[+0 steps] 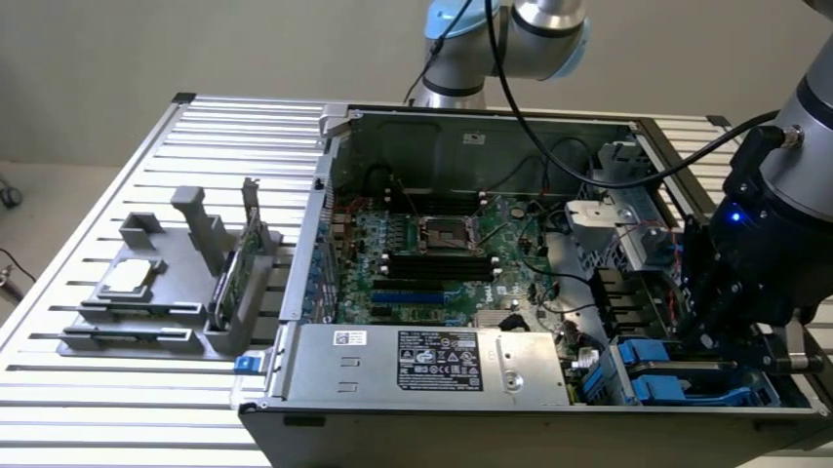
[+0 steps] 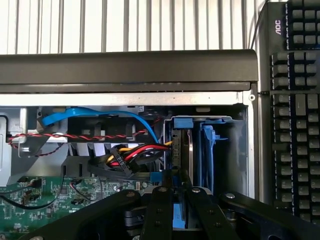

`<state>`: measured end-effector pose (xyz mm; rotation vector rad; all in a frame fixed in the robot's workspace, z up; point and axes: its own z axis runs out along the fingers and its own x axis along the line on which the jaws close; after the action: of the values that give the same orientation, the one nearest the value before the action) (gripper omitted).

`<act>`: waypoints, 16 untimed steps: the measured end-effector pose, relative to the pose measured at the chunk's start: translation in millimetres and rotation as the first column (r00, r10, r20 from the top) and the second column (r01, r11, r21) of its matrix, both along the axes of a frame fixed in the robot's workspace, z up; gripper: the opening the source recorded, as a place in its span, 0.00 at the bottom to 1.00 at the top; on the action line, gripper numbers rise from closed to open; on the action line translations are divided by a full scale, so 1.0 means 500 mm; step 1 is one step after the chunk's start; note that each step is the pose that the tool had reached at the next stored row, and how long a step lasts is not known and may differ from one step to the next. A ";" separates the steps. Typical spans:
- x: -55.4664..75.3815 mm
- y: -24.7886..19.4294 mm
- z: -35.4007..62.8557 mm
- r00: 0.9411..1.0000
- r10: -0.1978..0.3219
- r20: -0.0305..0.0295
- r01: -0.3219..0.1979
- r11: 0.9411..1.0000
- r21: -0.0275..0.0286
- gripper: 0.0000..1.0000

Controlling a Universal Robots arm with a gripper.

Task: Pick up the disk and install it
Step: 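Insert the second disk wire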

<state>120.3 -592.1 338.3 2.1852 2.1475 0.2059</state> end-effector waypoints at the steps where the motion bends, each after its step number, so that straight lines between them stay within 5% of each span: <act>1: 0.000 0.0000 0.000 1.000 0.000 0.000 0.000 1.000 0.000 0.17; 16: 0.003 -0.0016 -0.003 1.000 0.000 0.000 0.000 1.000 0.009 0.17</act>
<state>121.7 -592.8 336.7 2.1898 2.1506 0.2156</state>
